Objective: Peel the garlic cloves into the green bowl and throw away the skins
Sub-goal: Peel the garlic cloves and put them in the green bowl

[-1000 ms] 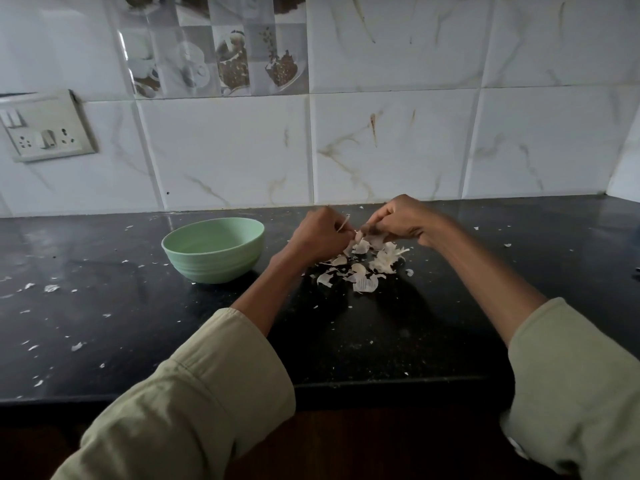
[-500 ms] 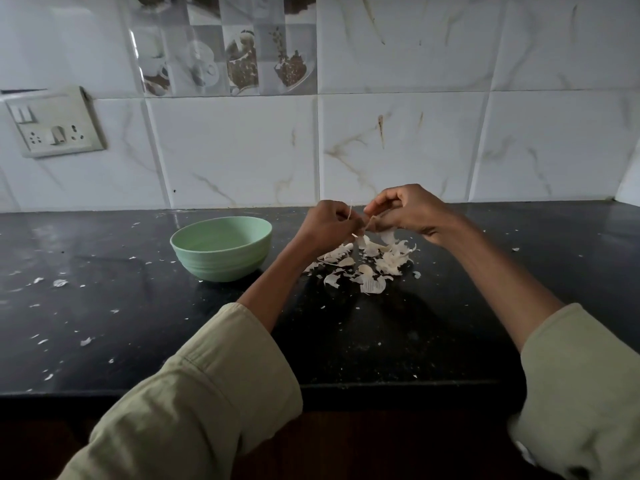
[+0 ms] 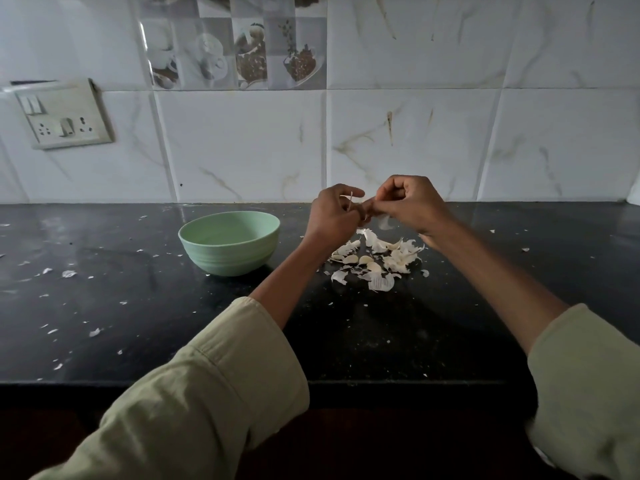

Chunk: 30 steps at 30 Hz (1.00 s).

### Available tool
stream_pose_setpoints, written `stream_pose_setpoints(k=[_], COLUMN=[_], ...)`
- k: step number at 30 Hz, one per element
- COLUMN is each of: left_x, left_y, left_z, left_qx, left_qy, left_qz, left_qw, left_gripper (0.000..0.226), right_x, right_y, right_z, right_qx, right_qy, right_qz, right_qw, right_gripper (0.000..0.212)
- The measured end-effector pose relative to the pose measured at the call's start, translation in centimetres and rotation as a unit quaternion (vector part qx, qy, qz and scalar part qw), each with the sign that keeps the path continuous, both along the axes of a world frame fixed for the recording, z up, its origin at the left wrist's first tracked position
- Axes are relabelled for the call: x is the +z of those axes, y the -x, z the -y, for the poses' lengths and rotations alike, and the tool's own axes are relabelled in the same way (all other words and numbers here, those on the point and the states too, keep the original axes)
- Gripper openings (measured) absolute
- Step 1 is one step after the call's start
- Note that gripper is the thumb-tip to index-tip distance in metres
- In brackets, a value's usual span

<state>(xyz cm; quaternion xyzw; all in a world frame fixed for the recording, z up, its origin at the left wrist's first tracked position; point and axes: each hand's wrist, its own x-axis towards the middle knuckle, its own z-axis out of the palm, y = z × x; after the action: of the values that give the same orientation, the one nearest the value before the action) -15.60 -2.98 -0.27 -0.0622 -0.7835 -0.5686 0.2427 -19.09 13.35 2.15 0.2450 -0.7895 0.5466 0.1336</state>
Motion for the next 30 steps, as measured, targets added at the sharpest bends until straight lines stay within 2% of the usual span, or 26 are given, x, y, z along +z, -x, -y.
stream_pose_setpoints(k=[5, 10, 17, 30], left_x=[0.3, 0.5, 0.2, 0.1], left_y=[-0.7, -1.3, -1.0, -0.2], left_z=[0.1, 0.1, 0.4, 0.7], left_qx=[-0.029, -0.042, -0.048, -0.079], left_qy=[-0.017, -0.027, -0.035, -0.059], left_qz=[0.015, 0.036, 0.065, 0.083], left_qw=[0.999, 0.998, 0.996, 0.992], left_gripper=[0.007, 0.018, 0.017, 0.017], right_x=[-0.1, -0.3, -0.3, -0.5], right_y=[0.0, -0.5, -1.1, -0.2], right_z=[0.1, 0.3, 0.6, 0.9], right_qx=[-0.009, -0.012, -0.027, -0.057], right_qy=[0.025, 0.009, -0.009, -0.035], right_qz=[0.043, 0.051, 0.047, 0.017], right_qw=[0.999, 0.999, 0.998, 0.998], right_gripper=[0.034, 0.042, 0.051, 0.03])
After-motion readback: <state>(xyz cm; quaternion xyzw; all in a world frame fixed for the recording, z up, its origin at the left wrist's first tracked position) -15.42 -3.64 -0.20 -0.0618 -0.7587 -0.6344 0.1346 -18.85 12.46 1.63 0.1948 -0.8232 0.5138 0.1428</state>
